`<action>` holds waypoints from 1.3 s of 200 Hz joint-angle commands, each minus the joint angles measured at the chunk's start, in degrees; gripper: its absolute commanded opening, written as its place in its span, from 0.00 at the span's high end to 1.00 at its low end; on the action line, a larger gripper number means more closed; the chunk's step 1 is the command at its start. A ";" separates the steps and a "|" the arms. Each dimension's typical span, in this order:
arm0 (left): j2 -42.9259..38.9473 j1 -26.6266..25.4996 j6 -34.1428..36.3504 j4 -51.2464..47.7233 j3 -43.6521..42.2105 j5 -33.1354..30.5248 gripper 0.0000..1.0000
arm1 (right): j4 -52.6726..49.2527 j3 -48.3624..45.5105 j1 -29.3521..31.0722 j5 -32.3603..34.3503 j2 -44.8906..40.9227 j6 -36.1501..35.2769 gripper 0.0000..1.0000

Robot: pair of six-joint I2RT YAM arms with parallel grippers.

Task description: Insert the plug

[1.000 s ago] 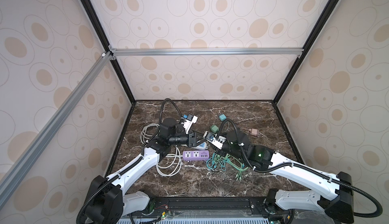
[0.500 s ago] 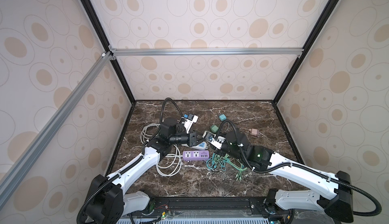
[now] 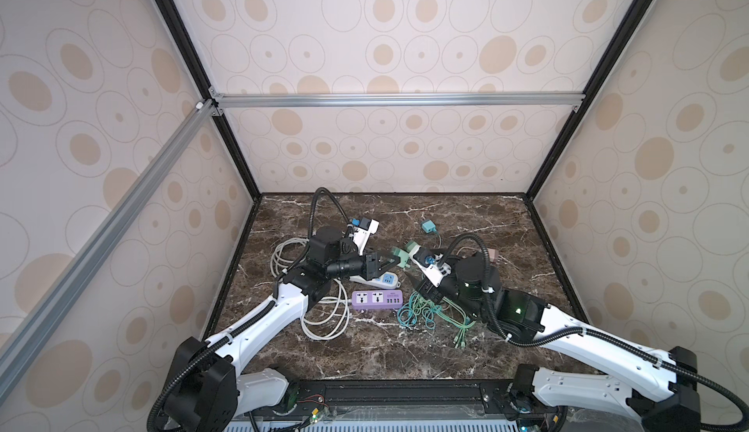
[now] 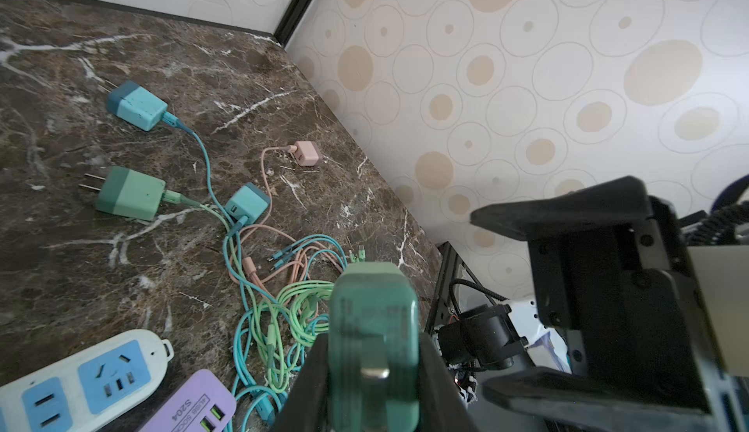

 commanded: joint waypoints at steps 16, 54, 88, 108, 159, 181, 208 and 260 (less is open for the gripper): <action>-2.68 -0.23 -0.89 5.87 1.17 -5.13 1.00 | 1.03 -2.14 -6.15 -17.17 -6.58 17.88 0.24; -3.74 -0.22 -3.14 13.49 0.62 -6.47 1.00 | 15.33 -9.75 -9.85 -31.17 -10.42 29.43 0.24; -4.34 -0.27 -7.40 23.24 -1.59 -5.04 1.00 | 27.83 -12.30 -10.46 -39.25 -5.34 38.48 0.30; -4.47 -0.25 -9.80 27.55 -2.44 -3.75 1.00 | 36.38 -13.39 -10.46 -42.17 -1.21 42.88 0.32; -6.61 -0.27 -10.93 31.38 -3.87 -0.98 1.00 | 52.37 -15.57 -12.49 -44.19 4.80 51.09 0.34; -7.19 -0.23 -12.31 34.72 -4.73 0.94 1.00 | 58.26 -16.41 -13.98 -45.03 6.47 54.30 0.31; -7.37 -0.23 -14.37 38.41 -5.78 2.62 1.00 | 60.09 -15.30 -14.47 -45.79 7.69 54.85 0.27; -6.93 -0.27 -17.96 45.48 -8.41 5.15 1.00 | 67.36 -14.05 -15.31 -45.85 10.74 57.91 0.26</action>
